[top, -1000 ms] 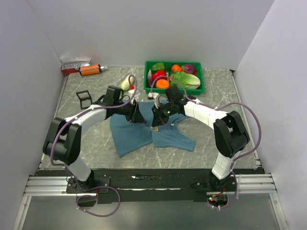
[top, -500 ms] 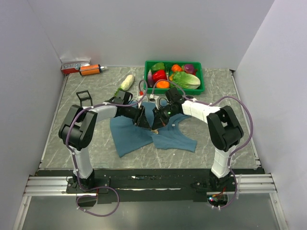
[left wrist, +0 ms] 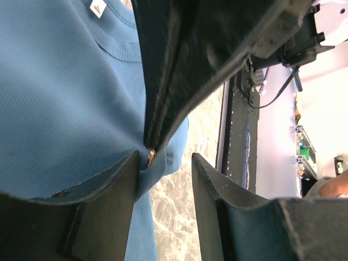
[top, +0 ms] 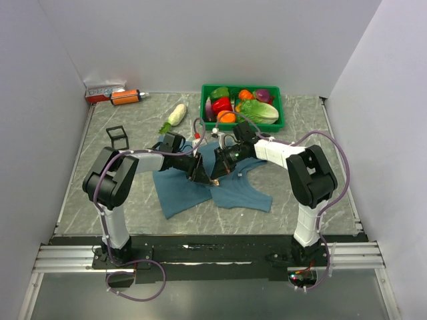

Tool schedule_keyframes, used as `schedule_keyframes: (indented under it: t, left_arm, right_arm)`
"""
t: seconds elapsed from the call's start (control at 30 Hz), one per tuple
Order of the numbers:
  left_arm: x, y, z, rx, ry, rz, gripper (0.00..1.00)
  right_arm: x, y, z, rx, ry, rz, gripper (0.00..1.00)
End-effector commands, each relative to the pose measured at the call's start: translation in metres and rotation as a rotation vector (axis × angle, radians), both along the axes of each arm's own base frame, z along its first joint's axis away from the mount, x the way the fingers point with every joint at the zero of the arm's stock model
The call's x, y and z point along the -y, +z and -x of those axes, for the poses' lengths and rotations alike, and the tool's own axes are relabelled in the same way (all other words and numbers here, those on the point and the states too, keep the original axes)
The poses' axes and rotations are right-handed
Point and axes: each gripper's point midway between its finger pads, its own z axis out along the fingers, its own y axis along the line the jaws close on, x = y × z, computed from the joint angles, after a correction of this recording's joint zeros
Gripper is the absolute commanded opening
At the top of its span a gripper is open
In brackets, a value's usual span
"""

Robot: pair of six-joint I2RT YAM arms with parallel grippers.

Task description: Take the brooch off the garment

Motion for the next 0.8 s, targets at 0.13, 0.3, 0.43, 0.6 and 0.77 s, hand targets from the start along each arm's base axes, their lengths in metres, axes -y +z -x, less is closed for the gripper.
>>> schedule_keyframes:
  t: [0.13,0.3,0.43,0.6,0.77]
  left_arm:
    - [0.007,0.026,0.001,0.02,-0.015,0.085,0.47]
    - [0.009,0.025,0.001,0.019,-0.037,0.084,0.43]
    - [0.013,0.023,0.002,0.027,-0.047,0.078,0.43]
    - [0.017,0.019,0.004,0.046,-0.059,0.059,0.42]
    - [0.018,0.015,0.007,0.055,-0.075,0.051,0.41]
  right_arm:
    - [-0.002,0.017,-0.003,-0.092,-0.075,-0.099,0.0]
    - [-0.004,0.014,-0.008,-0.113,-0.098,-0.099,0.0]
    - [-0.005,0.012,-0.012,-0.127,-0.114,-0.1,0.0]
    - [-0.006,0.008,-0.012,-0.153,-0.128,-0.098,0.0]
    - [-0.004,0.007,-0.015,-0.153,-0.135,-0.096,0.0]
